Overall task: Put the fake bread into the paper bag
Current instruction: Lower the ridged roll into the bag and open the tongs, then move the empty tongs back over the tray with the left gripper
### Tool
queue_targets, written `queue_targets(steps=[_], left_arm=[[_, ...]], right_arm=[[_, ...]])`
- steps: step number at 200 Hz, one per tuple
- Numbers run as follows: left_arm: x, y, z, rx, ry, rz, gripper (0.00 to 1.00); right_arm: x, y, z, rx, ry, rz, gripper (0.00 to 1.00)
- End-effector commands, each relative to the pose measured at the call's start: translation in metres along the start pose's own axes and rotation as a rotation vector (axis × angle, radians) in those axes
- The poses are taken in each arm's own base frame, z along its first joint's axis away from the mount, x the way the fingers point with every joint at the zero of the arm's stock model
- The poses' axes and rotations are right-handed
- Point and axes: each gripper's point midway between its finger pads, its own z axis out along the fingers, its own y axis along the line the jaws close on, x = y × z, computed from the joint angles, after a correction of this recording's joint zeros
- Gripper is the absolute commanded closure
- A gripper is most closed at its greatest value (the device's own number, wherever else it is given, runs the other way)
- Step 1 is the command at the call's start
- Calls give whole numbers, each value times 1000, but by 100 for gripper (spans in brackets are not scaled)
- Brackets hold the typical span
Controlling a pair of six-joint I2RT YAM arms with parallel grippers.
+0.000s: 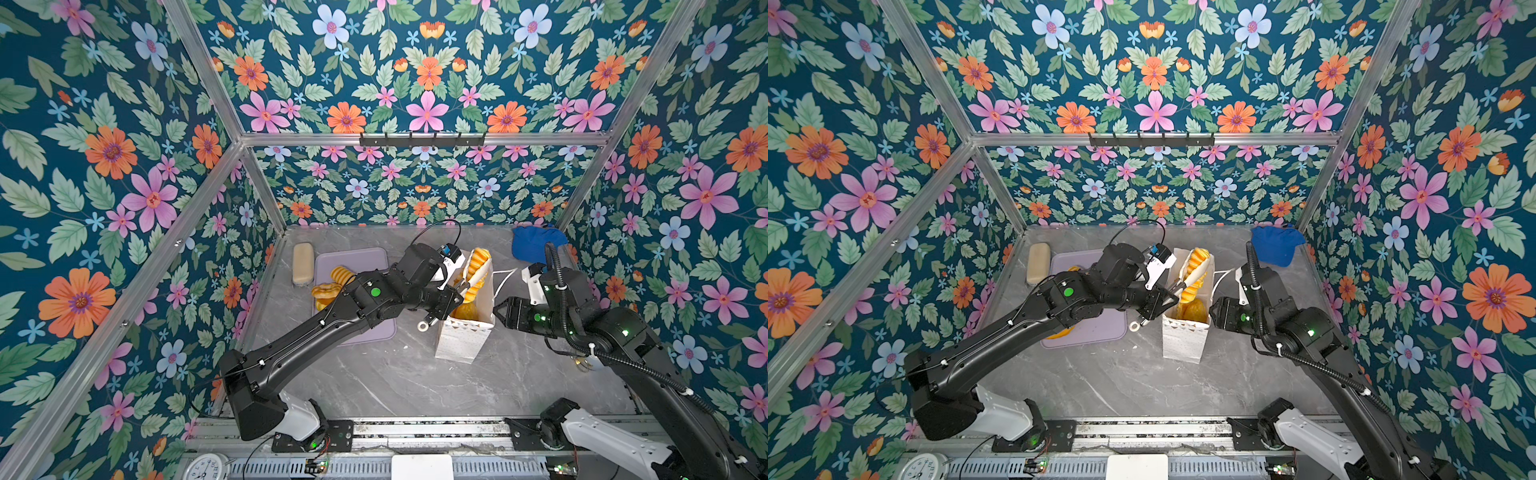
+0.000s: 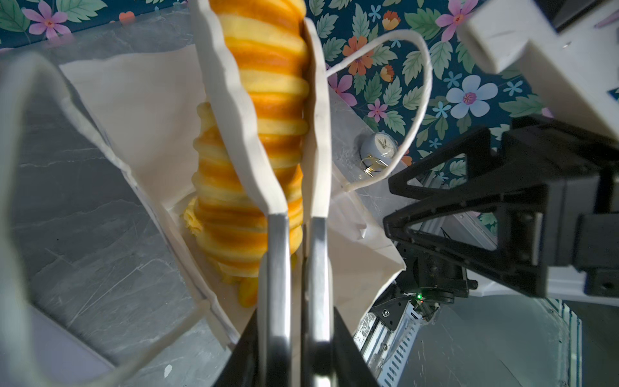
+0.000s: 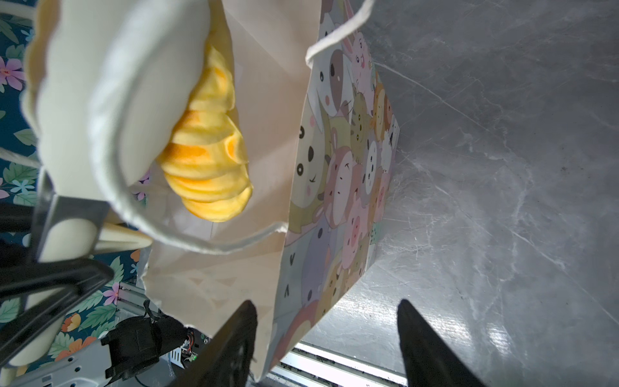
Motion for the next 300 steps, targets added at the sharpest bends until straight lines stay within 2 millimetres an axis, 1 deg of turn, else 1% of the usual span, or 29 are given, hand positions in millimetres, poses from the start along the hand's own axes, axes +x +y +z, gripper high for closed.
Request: queue_targets(steps=[1,26,51,80,105,130,155,184,193,209,222,250,253,267,283,300], left_arm=[[-5,-1,0,2,-26,-9,63],[-4,-3,1,3,-19,-7,54],[-6,-4,-2,3,-23,-4,51],[-8,-5,-6,-6,-20,6,51],[-12,-6,-15,-18,-26,21,54],[-18,-5,-30,-48,-37,38,57],[-24,1,-49,-102,-58,49,58],[-39,4,-78,-149,-145,66,61],[-43,8,-89,-181,-177,65,61],[-54,23,-110,-281,-256,53,61],[-60,39,-129,-391,-314,36,61],[-66,72,-162,-604,-405,-16,61],[-61,78,-163,-635,-384,-16,60],[-54,97,-171,-731,-376,-45,60],[-43,124,-170,-796,-334,-107,60],[-23,158,-166,-832,-274,-204,62]], right_arm=[[-1,-3,0,16,-9,8,33],[-1,-3,-1,13,-11,6,33],[-1,-3,-2,11,-14,5,33],[-2,-2,-2,10,-14,6,33],[-2,-2,-2,9,-15,4,33],[-3,-1,-2,9,-14,3,33],[-4,0,-2,7,-15,2,33],[-5,2,-2,2,-18,1,33],[-6,2,-3,1,-19,1,33],[-7,4,-3,-4,-18,-1,33],[-7,4,-4,-5,-20,0,33],[-7,4,-5,-5,-22,-4,33],[-7,4,-6,-4,-21,-4,33],[-8,4,-5,-5,-21,-4,33],[-8,6,-5,-10,-23,-6,33],[-9,7,-5,-13,-21,-8,33]])
